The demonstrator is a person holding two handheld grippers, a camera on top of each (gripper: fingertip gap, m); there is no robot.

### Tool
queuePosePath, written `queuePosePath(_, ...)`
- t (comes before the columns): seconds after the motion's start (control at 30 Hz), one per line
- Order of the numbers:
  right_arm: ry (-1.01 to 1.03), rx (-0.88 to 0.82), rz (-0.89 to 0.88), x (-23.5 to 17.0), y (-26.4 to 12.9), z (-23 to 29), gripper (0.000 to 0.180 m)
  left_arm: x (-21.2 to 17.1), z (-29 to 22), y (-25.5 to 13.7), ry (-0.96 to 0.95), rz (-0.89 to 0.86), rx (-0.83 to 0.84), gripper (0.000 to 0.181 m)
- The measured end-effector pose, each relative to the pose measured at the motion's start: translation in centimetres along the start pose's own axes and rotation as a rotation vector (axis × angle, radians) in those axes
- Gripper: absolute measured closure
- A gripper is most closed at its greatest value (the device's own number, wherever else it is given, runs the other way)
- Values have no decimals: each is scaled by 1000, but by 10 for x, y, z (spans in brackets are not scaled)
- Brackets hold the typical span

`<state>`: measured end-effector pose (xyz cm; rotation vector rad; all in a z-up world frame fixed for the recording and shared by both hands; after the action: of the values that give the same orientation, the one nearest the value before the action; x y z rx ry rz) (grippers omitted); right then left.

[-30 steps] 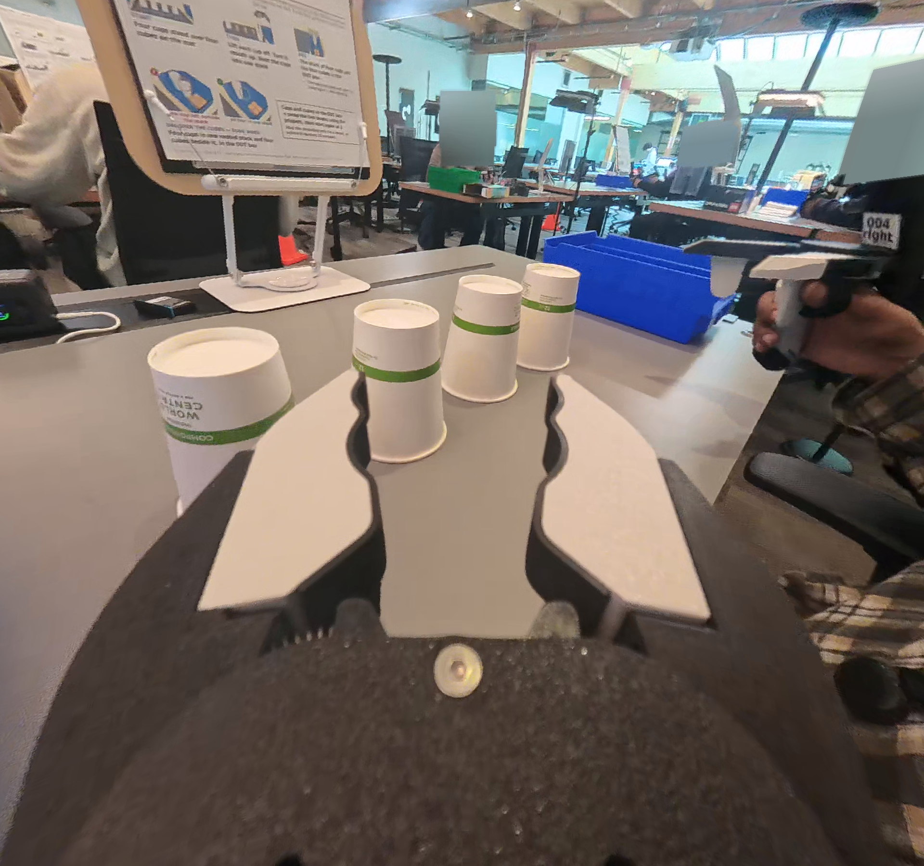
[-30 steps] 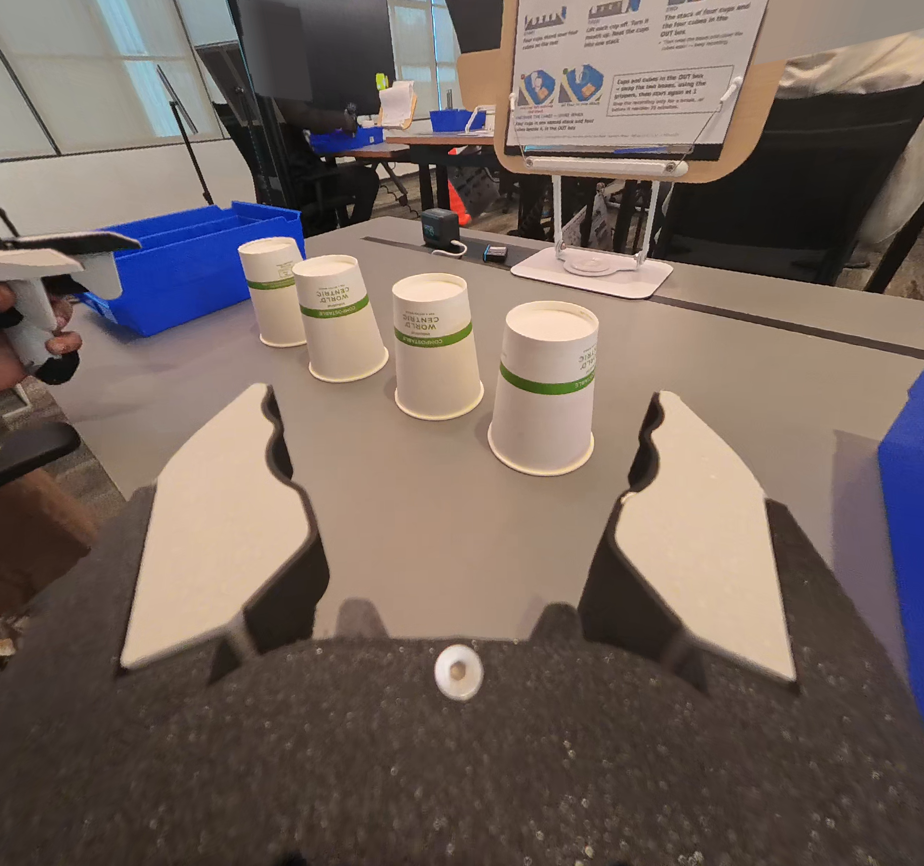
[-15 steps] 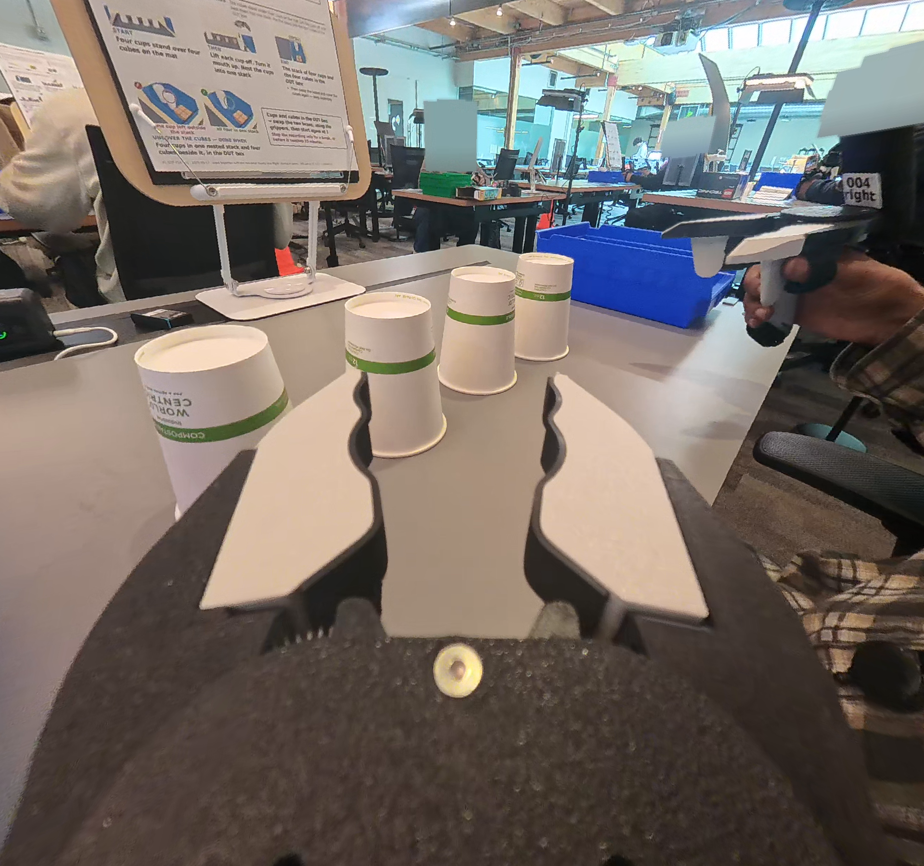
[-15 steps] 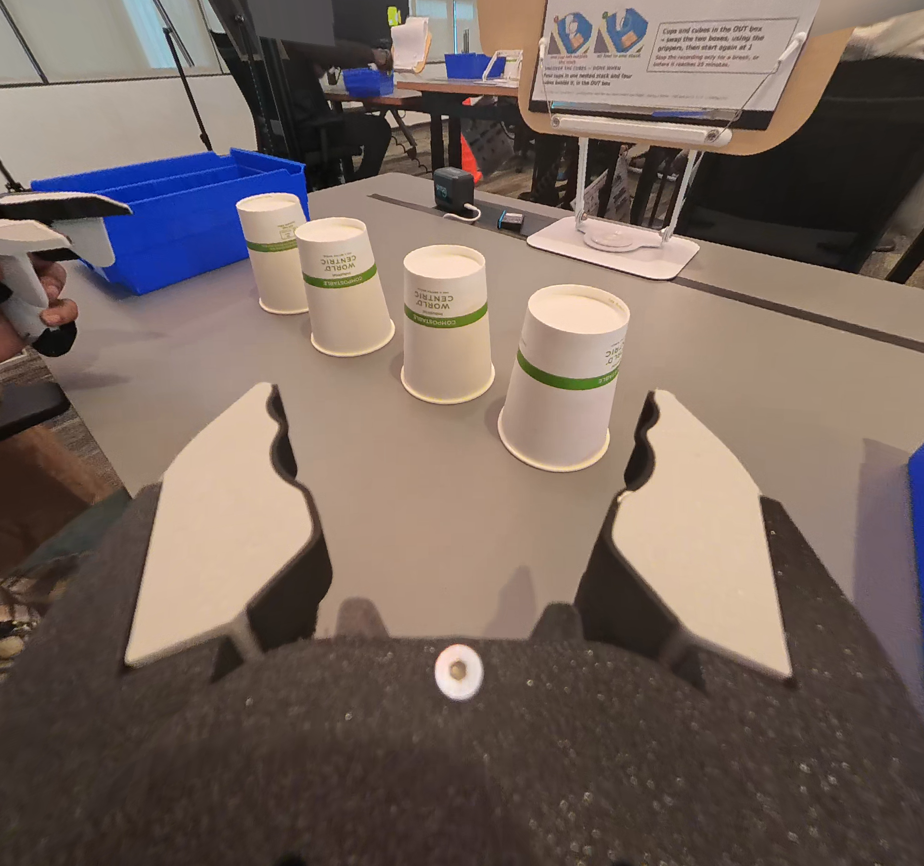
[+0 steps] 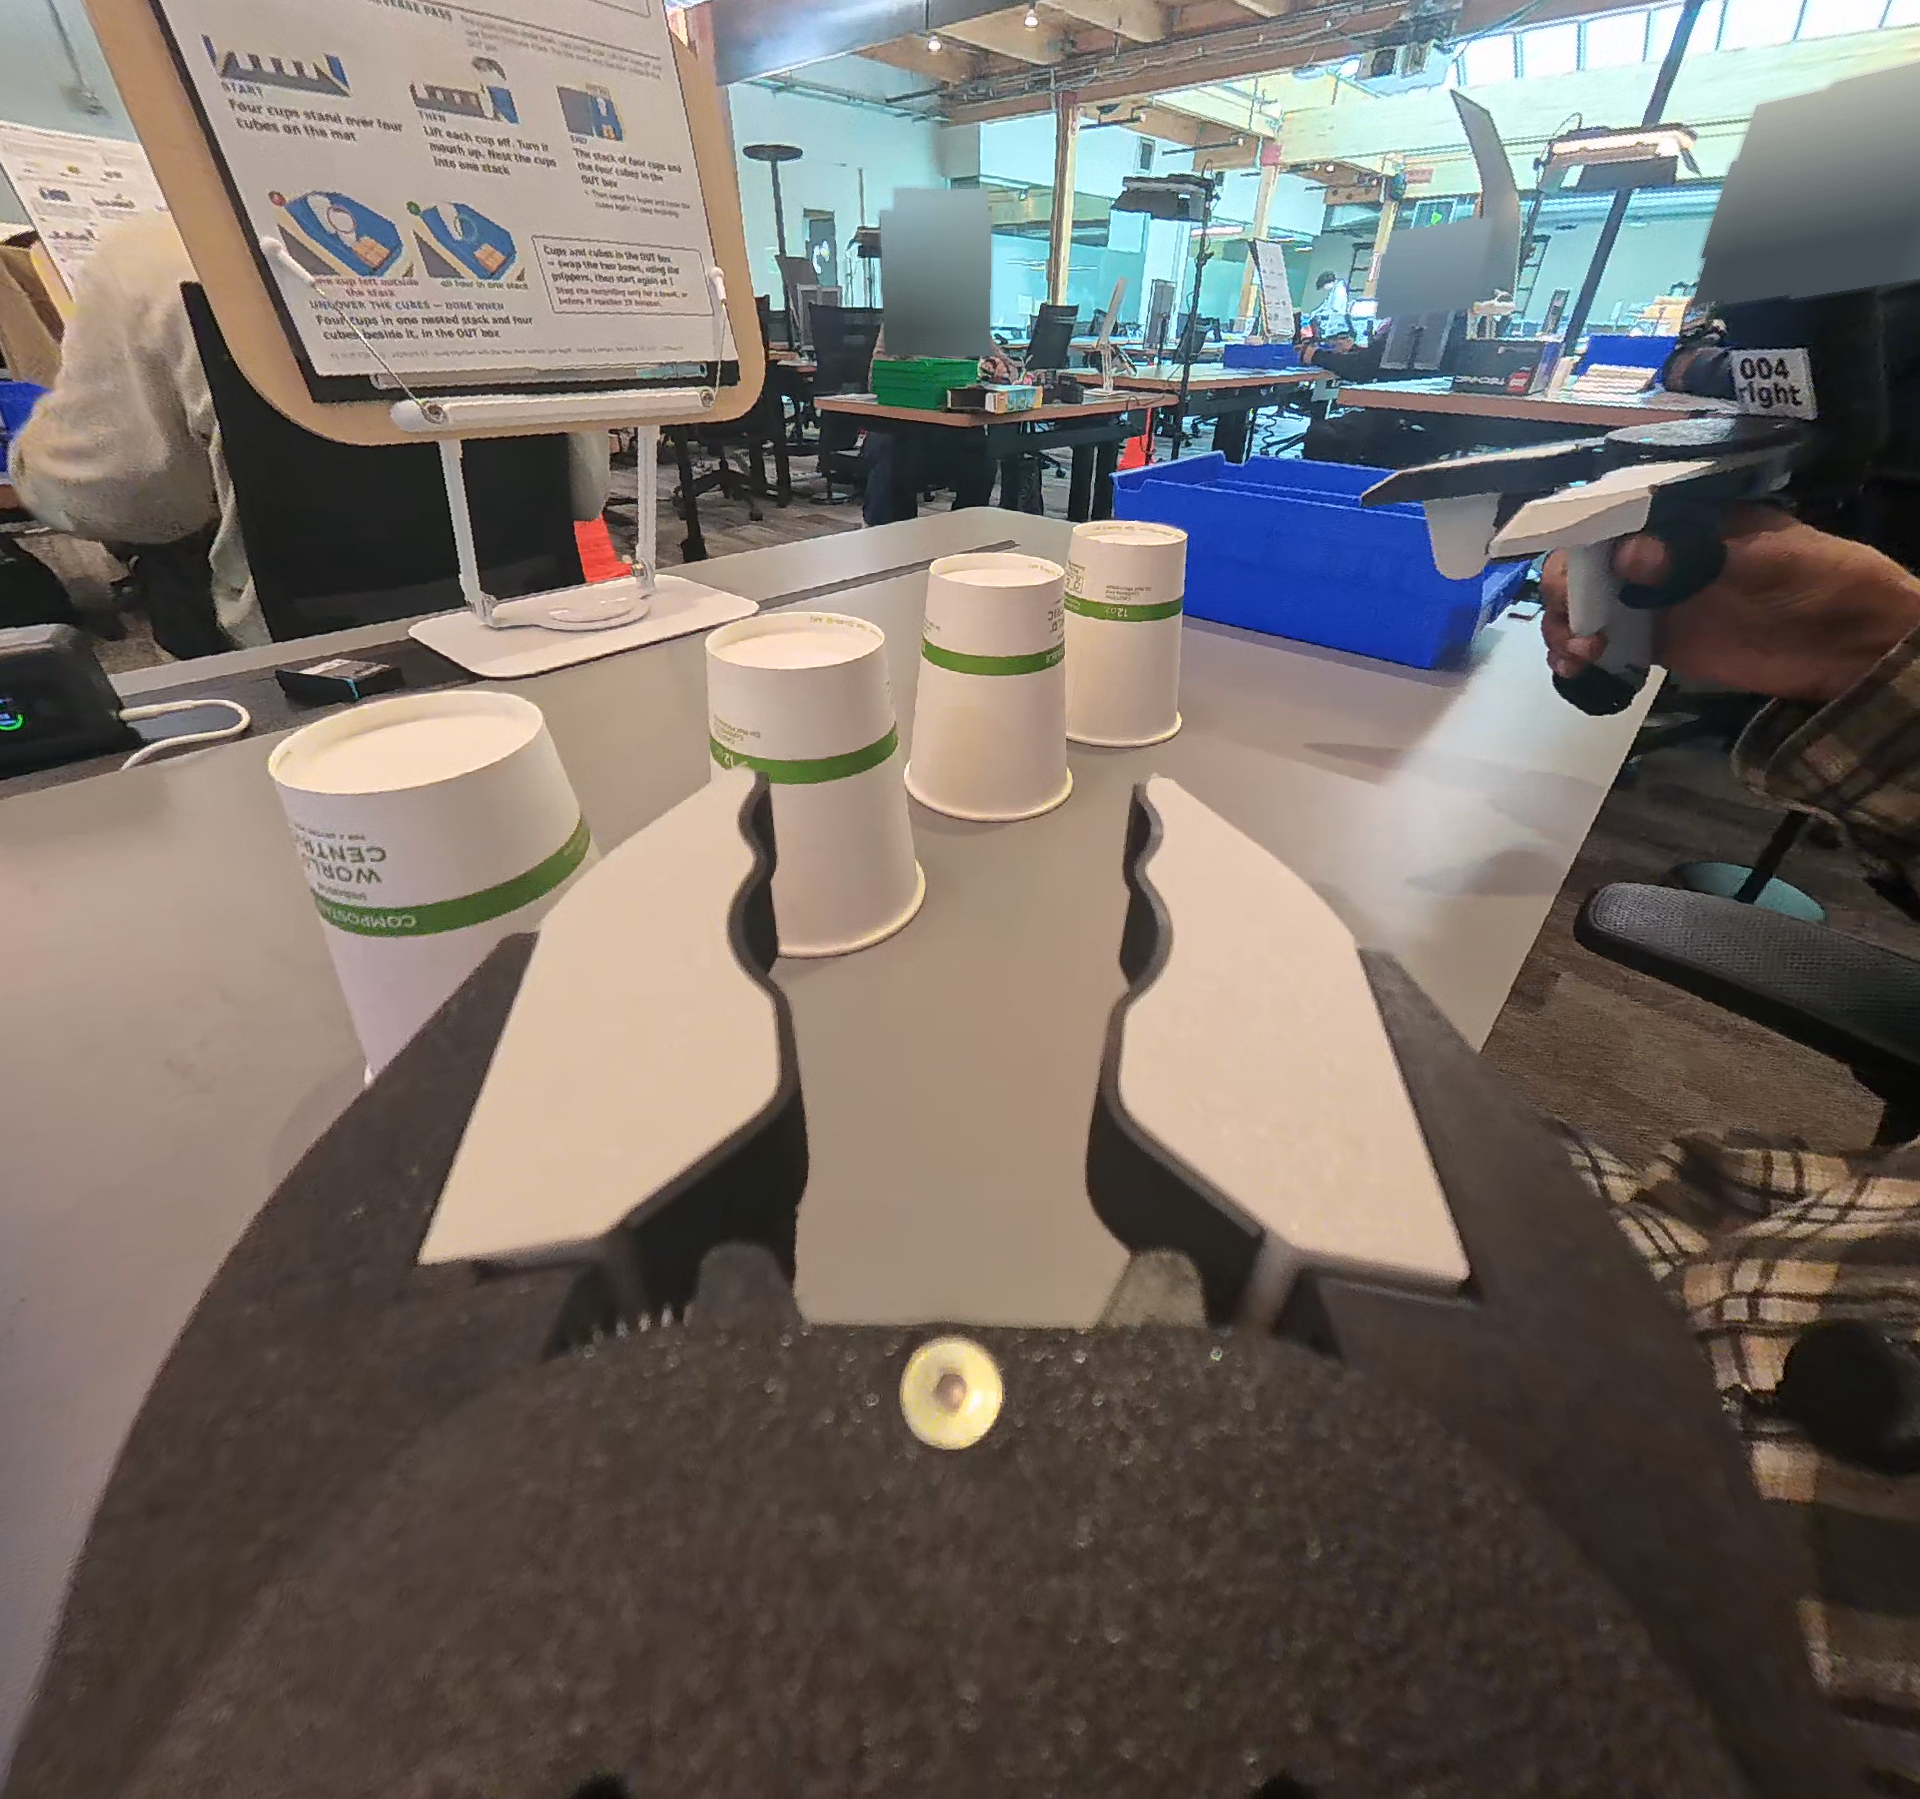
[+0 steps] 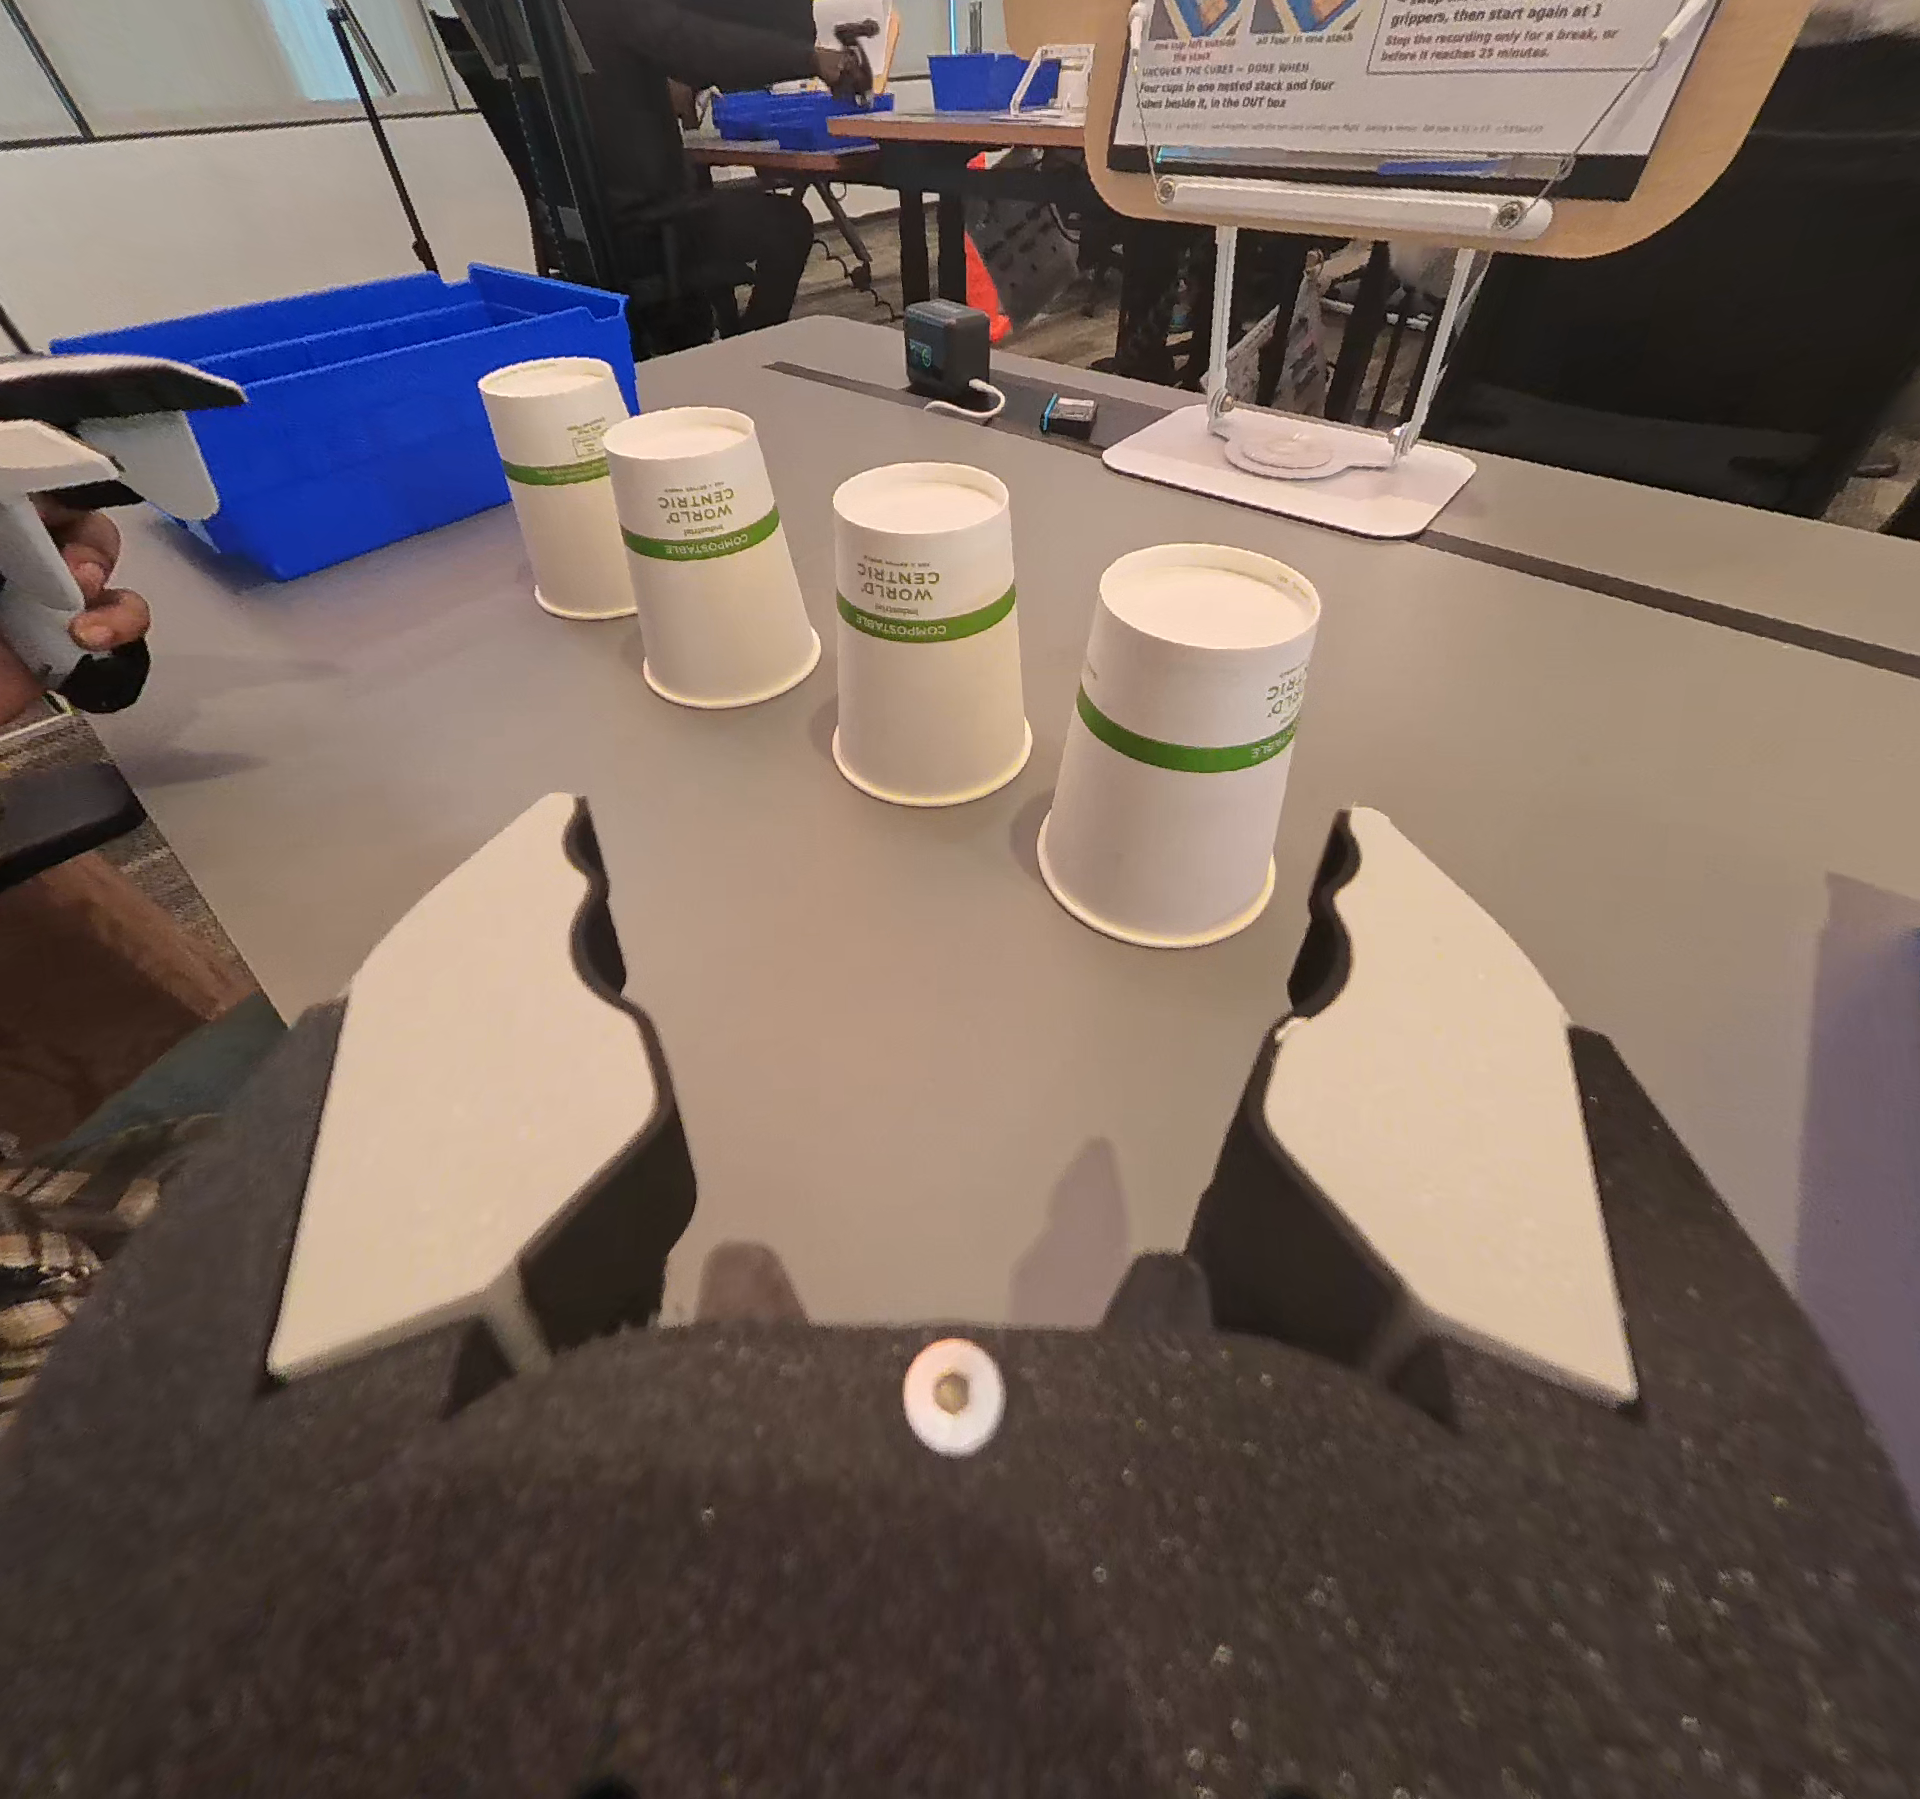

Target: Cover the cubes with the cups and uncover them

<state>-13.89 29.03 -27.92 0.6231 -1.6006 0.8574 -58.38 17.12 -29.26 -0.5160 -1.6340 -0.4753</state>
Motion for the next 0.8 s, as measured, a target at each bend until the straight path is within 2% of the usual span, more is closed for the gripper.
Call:
queuePosePath(0.5,-35,12,47,8,5,-8,55,-3,1,3,-16,10,-13,118)
queuePosePath(0.7,-229,66,208,44,21,-34,54,-5,1,3,-11,29,-14,119)
queuePosePath(0.8,-337,144,346,69,39,-51,54,-3,0,3,-14,18,-13,119)
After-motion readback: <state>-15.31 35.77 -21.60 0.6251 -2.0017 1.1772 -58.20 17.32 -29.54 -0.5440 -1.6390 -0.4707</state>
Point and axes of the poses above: each gripper's, where its closed fingertips meet, y out along the fingers, x out of its top, z = x × y across the jaws, the point moved 10 cm from there along -y, back along the fingers, and after that the axes turned 6 degrees about -y, right-handed, at the moved point
